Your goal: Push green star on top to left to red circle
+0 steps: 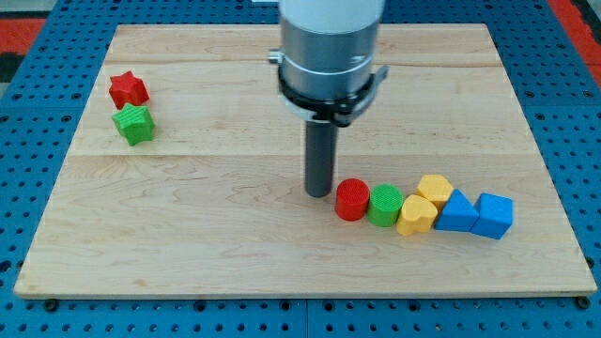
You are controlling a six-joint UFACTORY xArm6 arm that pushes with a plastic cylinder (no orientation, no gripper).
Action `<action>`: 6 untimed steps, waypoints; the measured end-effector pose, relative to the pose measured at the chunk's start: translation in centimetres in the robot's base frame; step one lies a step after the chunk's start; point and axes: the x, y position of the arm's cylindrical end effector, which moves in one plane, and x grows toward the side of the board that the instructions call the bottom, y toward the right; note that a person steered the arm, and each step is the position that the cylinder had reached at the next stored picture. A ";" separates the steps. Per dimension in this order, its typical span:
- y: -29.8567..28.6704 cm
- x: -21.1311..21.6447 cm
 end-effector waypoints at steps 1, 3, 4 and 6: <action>-4.0 -1.7; -13.1 -3.5; -17.6 -3.6; -20.8 -3.6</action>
